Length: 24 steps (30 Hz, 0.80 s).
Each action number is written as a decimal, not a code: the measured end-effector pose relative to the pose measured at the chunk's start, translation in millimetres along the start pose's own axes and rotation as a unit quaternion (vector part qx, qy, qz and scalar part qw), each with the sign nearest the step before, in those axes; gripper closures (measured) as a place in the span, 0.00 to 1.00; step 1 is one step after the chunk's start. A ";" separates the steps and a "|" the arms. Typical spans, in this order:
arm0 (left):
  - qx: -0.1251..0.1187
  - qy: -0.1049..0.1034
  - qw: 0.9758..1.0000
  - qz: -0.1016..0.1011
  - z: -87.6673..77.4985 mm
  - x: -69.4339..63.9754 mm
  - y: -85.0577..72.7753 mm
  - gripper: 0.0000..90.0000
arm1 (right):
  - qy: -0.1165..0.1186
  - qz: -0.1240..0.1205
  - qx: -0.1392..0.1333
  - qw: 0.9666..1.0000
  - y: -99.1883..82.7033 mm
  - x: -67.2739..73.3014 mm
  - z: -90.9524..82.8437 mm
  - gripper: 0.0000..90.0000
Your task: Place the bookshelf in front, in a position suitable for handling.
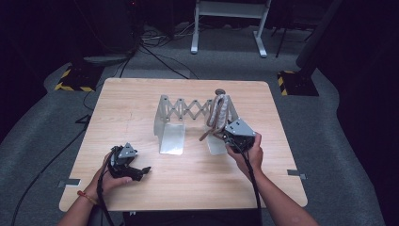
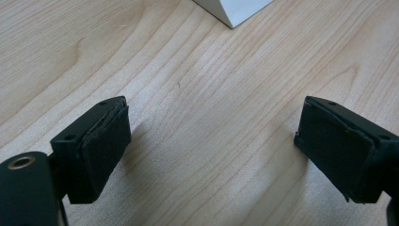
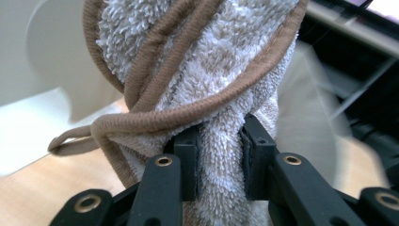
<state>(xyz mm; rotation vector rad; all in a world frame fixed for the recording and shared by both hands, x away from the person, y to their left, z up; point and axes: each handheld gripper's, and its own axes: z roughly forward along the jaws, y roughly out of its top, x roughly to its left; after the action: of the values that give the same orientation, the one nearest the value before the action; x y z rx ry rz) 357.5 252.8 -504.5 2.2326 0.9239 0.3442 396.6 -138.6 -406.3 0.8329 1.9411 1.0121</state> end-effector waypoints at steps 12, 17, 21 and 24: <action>0.000 0.000 1.000 0.000 0.0 0.1 0.0 0.12 | 0.016 -0.018 0.036 0.999 -12.7 9.1 34.4 0.80; 0.000 -0.001 1.000 0.001 0.2 0.3 0.2 0.12 | 0.038 -0.031 0.065 0.997 -29.3 18.2 43.7 0.80; 0.000 -0.001 1.000 0.001 0.4 0.4 0.4 0.12 | 0.060 -0.043 0.091 0.993 -43.8 26.2 52.4 0.80; 0.001 -0.001 1.000 0.001 0.2 0.4 0.4 0.12 | 0.075 -0.041 0.107 0.991 -52.6 28.7 56.9 0.80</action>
<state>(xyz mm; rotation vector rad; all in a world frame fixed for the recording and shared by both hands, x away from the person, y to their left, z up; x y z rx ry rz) 358.1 252.8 -504.4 2.2353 0.9206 0.3432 421.4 -120.0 -482.9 0.8057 2.2242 0.8480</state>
